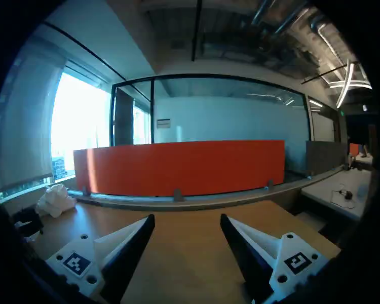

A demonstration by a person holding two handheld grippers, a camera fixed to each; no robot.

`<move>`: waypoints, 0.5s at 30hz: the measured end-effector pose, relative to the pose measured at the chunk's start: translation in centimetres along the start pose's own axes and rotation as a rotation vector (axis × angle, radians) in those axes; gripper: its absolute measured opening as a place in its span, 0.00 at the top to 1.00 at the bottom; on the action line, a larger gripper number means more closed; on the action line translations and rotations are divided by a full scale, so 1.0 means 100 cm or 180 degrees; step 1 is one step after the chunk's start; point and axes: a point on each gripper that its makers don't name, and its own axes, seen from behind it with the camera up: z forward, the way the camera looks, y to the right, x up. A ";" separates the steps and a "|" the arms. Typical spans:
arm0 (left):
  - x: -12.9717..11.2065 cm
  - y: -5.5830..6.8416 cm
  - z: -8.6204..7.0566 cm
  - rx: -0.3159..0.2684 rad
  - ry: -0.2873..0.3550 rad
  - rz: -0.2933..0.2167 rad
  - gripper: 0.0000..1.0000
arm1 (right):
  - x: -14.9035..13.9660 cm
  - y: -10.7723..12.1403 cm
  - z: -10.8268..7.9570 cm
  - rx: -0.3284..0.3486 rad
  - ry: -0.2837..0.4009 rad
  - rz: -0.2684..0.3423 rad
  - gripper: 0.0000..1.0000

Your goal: Fold towel

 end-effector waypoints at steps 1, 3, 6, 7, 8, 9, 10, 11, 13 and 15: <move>0.000 0.000 0.000 0.0000 0.0000 0.0000 0.02 | -0.001 0.001 0.000 0.0003 0.0020 0.0008 0.00; 0.000 0.000 0.000 0.0000 0.0001 0.0000 0.02 | -0.004 0.003 0.000 0.0008 0.0054 0.0019 0.00; 0.000 0.000 0.000 0.0000 0.0001 -0.0001 0.02 | -0.014 0.007 0.001 0.0005 0.0084 0.0014 0.00; 0.000 0.000 0.000 0.0000 0.0001 -0.0001 0.02 | -0.019 0.010 0.002 -0.0008 0.0088 0.0011 0.00; 0.000 0.000 0.000 0.0000 0.0001 -0.0002 0.02 | -0.023 0.012 0.002 -0.0020 0.0092 0.0008 0.00; 0.000 0.000 0.000 0.0000 0.0001 -0.0002 0.02 | -0.026 0.015 0.002 -0.0033 0.0097 0.0004 0.00; 0.000 0.000 0.000 0.0000 0.0001 -0.0002 0.02 | -0.031 0.018 0.003 -0.0050 0.0104 -0.0001 0.00; 0.000 0.000 0.000 0.0000 0.0001 -0.0002 0.02 | -0.034 0.021 0.003 -0.0064 0.0111 -0.0005 0.00; 0.000 0.001 0.000 0.0000 0.0001 -0.0001 0.02 | -0.042 0.025 0.002 -0.0078 0.0129 -0.0018 0.00; 0.000 0.001 0.000 0.0000 0.0001 0.0000 0.03 | -0.050 0.028 0.001 -0.0081 0.0148 -0.0029 0.00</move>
